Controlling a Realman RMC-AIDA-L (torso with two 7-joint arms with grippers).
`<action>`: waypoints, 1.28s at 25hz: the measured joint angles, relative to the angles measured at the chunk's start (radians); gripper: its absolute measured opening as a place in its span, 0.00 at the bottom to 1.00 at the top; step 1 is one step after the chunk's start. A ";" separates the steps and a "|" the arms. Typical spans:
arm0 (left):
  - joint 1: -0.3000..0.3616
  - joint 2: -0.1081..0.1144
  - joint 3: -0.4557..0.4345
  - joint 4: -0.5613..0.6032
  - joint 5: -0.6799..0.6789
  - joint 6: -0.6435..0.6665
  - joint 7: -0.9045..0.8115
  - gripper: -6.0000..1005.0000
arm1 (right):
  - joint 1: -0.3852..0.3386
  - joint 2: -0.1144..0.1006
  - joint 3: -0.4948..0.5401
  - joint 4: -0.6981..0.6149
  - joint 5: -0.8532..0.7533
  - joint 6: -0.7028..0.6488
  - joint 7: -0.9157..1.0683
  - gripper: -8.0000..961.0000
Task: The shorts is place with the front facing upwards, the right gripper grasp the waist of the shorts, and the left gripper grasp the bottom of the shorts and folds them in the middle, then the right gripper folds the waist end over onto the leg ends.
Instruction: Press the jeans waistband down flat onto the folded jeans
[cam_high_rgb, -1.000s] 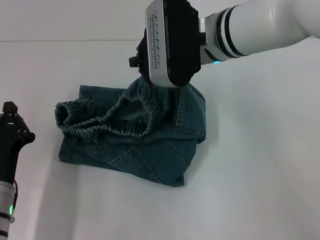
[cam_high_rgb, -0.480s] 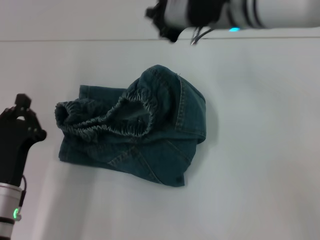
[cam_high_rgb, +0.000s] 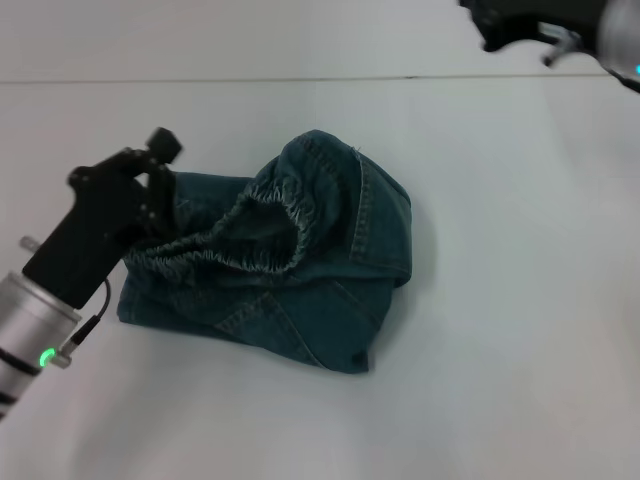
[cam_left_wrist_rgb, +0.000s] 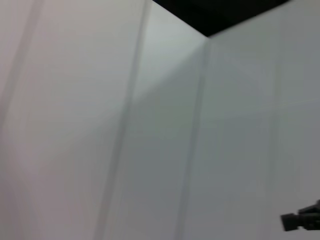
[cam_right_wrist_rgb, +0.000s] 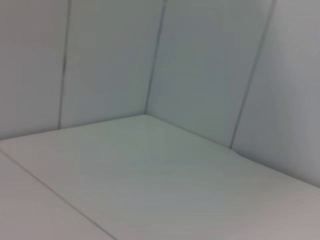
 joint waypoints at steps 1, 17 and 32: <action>-0.026 0.010 0.012 0.025 0.025 0.000 -0.066 0.01 | -0.030 0.000 0.007 -0.002 0.040 -0.003 -0.032 0.06; -0.263 -0.105 0.671 1.004 0.034 0.089 -1.052 0.47 | -0.168 0.004 0.030 0.038 0.180 -0.003 -0.188 0.08; -0.234 -0.103 1.220 1.373 0.066 0.069 -1.616 0.88 | -0.139 -0.004 0.268 0.231 0.204 -0.664 -0.425 0.10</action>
